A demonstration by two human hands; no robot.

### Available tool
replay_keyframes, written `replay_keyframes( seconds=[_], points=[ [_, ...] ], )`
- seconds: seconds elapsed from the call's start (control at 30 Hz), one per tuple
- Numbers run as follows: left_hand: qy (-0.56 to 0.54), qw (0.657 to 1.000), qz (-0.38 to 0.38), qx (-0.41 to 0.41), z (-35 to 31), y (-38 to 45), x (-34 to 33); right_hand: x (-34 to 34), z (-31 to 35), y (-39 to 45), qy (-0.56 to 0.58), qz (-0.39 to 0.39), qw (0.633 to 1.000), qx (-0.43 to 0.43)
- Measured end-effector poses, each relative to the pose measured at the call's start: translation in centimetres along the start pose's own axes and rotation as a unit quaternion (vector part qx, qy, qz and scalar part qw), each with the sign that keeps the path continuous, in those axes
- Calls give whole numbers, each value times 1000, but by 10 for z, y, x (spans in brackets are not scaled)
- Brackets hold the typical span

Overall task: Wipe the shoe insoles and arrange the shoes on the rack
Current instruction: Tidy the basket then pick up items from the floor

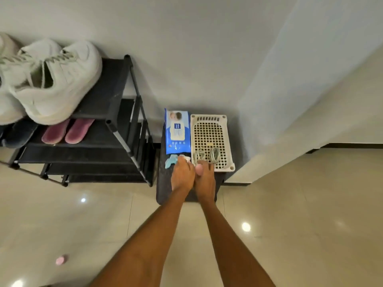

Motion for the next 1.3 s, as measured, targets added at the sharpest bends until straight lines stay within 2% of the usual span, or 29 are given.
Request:
replay_keyframes(
  seconds=[0.07,0.17,0.3,0.43,0.57,0.73,0.87,1.0,1.07,1.17,1.3],
  points=[
    [16,1000,23,1,-20,37,-6,8,8,40,-22,-10,1000,11],
    [32,999,36,18,-36,99,-19,12,-1,110,-78,-7,997,-17],
    [57,997,51,-7,-54,159,-41,13,-22,182,-121,32,992,-27],
    [92,993,71,9,-55,196,-66,5,-40,220,-200,62,977,-29],
    [154,984,94,17,-53,204,-85,-2,-50,233,-213,77,973,-52],
    [233,967,100,-24,-55,211,-90,-9,-53,241,-216,115,968,-49],
    [266,954,109,-91,-54,203,-90,-9,-56,239,-214,133,968,-22],
    [388,902,100,-159,-53,199,-84,0,-53,241,-201,135,970,14],
    [417,893,89,-147,-54,202,-84,1,-53,243,-193,140,971,14],
    [418,898,65,-117,-57,203,-87,1,-54,242,-196,156,968,17],
    [417,900,56,-116,-61,193,-86,11,-55,237,-131,149,980,-7]
  ],
)
Point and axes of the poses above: each hand's wrist, its own y-axis towards the middle knuckle, its own x-axis out of the back of the hand, z = x × y, the point moved 5 cm from there along y, towards the middle knuckle, and after that the axes turned 6 degrees about z, right-handed, at the moved point
